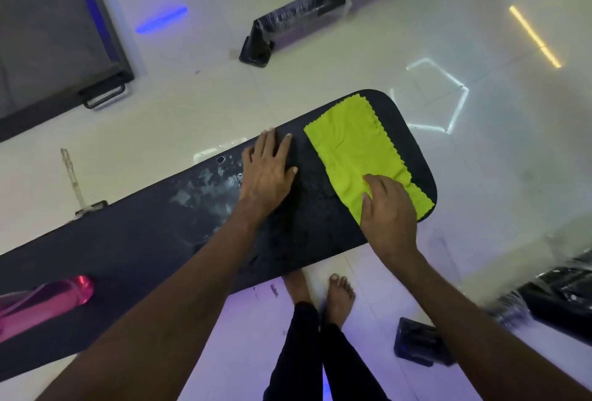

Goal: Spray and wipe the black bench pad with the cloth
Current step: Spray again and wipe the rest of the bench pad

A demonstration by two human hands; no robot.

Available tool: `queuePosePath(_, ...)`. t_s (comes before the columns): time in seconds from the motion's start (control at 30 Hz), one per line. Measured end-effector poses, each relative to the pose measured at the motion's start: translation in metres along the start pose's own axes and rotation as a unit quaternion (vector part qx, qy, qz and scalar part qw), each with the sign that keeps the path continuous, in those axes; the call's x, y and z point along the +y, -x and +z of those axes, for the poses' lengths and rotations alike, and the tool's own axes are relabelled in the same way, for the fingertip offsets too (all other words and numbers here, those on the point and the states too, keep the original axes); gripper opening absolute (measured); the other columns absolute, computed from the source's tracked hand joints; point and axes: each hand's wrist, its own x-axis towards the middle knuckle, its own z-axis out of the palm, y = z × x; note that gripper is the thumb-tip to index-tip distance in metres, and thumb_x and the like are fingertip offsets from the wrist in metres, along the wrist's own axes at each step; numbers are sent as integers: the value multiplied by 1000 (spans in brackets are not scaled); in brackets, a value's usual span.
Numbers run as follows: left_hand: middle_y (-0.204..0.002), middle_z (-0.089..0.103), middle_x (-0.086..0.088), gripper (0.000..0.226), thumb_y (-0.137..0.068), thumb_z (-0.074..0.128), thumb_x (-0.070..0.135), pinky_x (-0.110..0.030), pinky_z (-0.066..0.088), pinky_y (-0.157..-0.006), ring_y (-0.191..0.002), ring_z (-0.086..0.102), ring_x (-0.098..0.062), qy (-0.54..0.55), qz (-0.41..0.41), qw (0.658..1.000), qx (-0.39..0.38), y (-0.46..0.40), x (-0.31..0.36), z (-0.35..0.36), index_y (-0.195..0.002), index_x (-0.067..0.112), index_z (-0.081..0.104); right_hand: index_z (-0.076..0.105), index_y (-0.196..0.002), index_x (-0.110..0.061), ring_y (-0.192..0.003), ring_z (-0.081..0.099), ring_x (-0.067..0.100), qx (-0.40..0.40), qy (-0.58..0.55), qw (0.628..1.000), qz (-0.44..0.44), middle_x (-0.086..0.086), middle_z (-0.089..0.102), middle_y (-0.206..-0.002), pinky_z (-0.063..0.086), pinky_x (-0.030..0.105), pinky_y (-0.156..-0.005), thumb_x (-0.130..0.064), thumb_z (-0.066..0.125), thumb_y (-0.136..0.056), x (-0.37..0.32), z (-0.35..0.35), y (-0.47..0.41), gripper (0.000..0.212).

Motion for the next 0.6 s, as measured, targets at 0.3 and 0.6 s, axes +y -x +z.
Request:
queuePosePath(0.3, -177, -2, -9, 70, -105, 22, 51, -49, 14, -129, -164, -1, -23, -9, 6, 998, 55, 7, -13, 43, -168, 26, 6, 7, -169, -16, -165, 3, 29, -132, 124, 969, -166, 13, 4, -177, 10, 53, -133, -45, 30, -107, 13, 58, -98, 72)
queuePosePath(0.6, -177, 2, -9, 72, -104, 32, 47, -50, 19, -128, -164, 2, -23, -26, -14, 995, 94, 6, -9, 56, -168, 26, 8, 12, -167, -7, -163, 13, 35, -34, 147, 987, 58, 18, 13, -175, 12, 55, -132, -44, 25, -106, 27, 54, -84, 72)
